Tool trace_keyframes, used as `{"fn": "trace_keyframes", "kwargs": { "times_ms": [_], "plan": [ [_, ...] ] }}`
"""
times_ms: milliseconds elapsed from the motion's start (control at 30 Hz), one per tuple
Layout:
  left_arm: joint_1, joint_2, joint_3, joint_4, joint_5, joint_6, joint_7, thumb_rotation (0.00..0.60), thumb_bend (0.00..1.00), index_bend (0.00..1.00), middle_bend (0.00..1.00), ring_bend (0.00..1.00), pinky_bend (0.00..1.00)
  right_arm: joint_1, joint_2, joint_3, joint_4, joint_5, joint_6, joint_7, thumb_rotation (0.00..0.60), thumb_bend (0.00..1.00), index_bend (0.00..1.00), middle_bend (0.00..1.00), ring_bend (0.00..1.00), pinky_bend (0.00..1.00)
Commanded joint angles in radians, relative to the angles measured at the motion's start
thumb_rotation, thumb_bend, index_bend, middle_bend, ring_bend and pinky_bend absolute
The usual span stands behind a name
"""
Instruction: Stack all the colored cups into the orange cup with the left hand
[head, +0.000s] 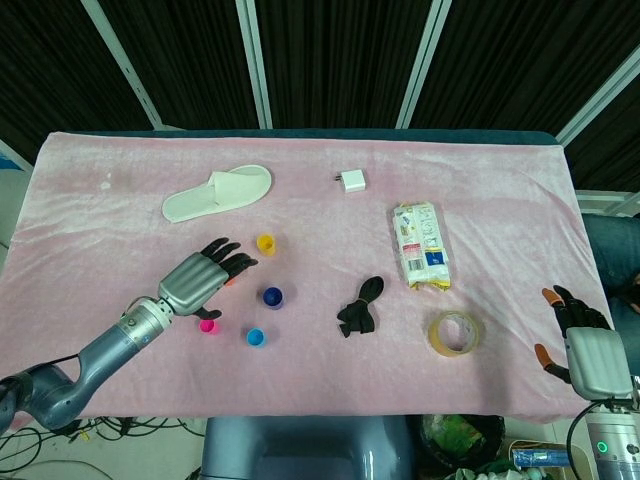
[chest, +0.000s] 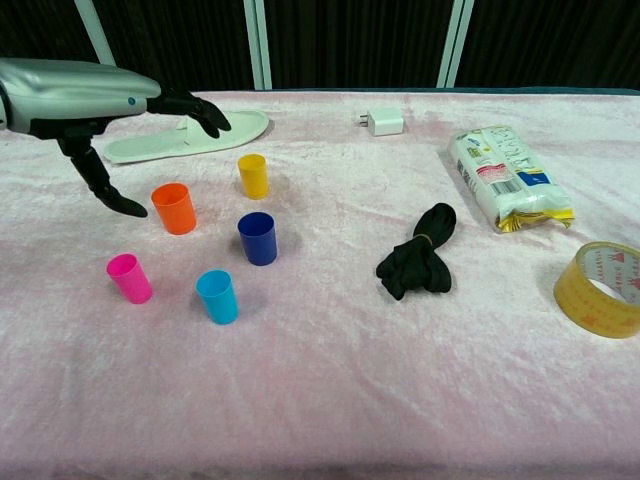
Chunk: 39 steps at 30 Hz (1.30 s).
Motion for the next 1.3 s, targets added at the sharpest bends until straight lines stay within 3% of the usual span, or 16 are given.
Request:
{"fn": "trace_keyframes", "kwargs": {
  "times_ms": [33,600,867,1300],
  "plan": [
    [-0.01,-0.051,0.001,0.055,0.042,0.006,-0.052,0.6,0.16,0.13,0.16,0.0,0.03,0.001,0.0,0.001,0.001,0.004,-0.003,0.002,0.6,0.24,0.15,0.1,0.17,0.24],
    [-0.096,-0.217,-0.025,0.228,0.011,-0.085,-0.049,0.6,0.21,0.19,0.22,0.0,0.03,0.003,0.004,0.002,0.004,0.008,-0.01,0.011,0.6,0.24,0.15,0.1,0.17,0.24],
    [-0.134,-0.309,-0.021,0.314,0.006,-0.123,-0.05,0.6,0.23,0.26,0.31,0.0,0.03,0.004,0.005,0.003,0.004,0.011,-0.014,0.016,0.6,0.24,0.15,0.1,0.17,0.24],
    [-0.15,-0.366,-0.015,0.396,-0.002,-0.126,-0.054,0.6,0.28,0.35,0.4,0.0,0.03,0.007,0.006,0.004,0.007,0.014,-0.019,0.022,0.6,0.25,0.15,0.1,0.17,0.24]
  ]
}}
